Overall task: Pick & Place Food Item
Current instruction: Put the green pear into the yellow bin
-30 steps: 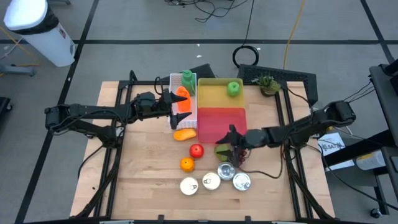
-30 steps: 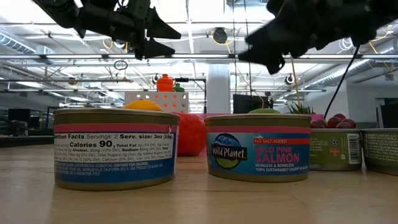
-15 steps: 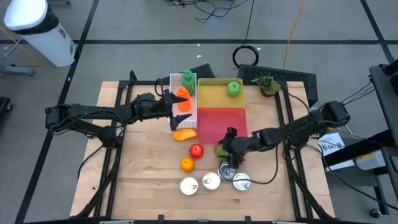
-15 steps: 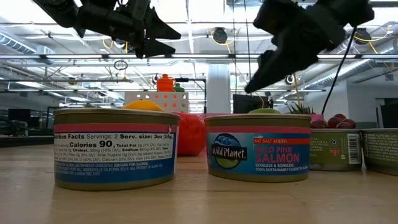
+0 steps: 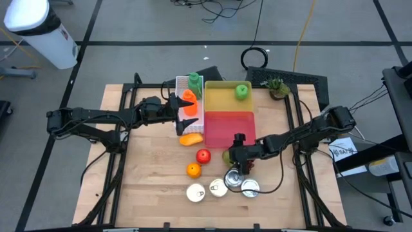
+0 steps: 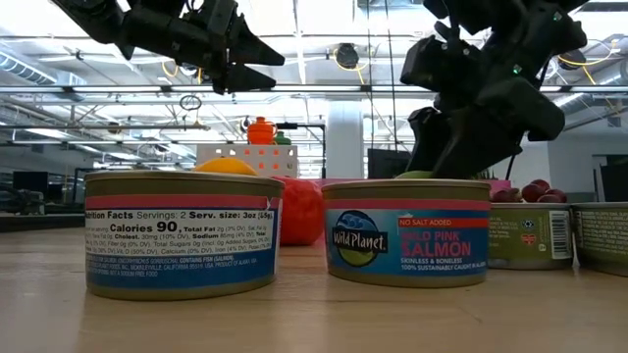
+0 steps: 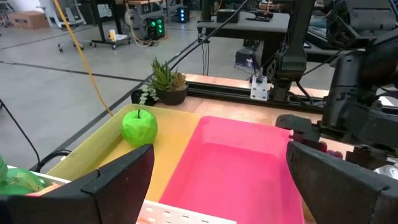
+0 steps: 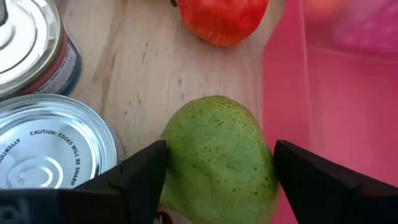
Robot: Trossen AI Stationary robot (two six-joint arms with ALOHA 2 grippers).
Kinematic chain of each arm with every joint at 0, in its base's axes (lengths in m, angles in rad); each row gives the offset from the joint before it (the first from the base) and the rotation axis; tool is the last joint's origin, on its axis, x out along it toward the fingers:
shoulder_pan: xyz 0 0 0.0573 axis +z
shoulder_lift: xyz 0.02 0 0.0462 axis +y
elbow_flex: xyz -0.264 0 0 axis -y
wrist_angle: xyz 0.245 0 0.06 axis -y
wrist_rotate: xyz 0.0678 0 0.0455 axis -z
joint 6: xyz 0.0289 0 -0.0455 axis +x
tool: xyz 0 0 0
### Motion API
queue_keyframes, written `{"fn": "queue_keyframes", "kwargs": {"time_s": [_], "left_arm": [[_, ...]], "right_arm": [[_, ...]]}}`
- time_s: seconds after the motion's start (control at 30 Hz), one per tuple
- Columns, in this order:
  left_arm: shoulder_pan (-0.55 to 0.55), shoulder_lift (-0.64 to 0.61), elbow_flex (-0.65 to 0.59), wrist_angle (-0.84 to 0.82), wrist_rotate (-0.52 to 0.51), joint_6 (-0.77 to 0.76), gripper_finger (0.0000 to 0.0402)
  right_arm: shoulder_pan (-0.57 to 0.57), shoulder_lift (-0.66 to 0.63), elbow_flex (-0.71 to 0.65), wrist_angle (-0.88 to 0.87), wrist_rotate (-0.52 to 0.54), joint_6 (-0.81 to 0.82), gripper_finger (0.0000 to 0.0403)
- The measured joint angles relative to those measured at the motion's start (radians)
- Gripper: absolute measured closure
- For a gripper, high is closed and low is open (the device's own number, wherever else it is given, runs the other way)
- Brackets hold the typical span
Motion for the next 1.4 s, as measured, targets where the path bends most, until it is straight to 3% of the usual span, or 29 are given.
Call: {"fn": "queue_keyframes", "kwargs": {"time_s": [0.43, 0.63, 0.83, 1.0, 1.17, 1.3, 1.4], "left_arm": [[0.000, 0.000, 0.000, 0.000, -0.001, -0.001, 0.0025], [0.000, 0.000, 0.000, 0.000, -0.001, -0.001, 0.0025], [-0.001, 0.000, 0.000, 0.000, -0.001, 0.000, 0.0025], [-0.001, 0.000, 0.000, 0.002, 0.000, 0.002, 0.0025], [-0.008, 0.000, 0.000, 0.009, 0.000, 0.002, 0.0025], [-0.027, 0.000, 0.000, 0.011, 0.001, 0.019, 0.0025], [-0.043, 0.000, 0.000, 0.033, 0.002, 0.043, 0.0025]], "right_arm": [[-0.018, -0.002, -0.019, -0.050, -0.027, -0.005, 0.0209], [-0.028, -0.018, -0.024, 0.011, -0.031, -0.046, 0.0214], [-0.029, -0.114, -0.028, 0.117, -0.012, -0.122, 0.0219], [-0.029, -0.189, -0.027, 0.212, 0.101, -0.165, 0.0221], [-0.019, -0.218, -0.026, 0.376, 0.332, -0.207, 0.0226], [-0.018, -0.217, -0.088, 0.619, 0.543, -0.293, 0.0226], [-0.031, -0.217, -0.170, 0.904, 0.630, -0.409, 0.0228]]}}
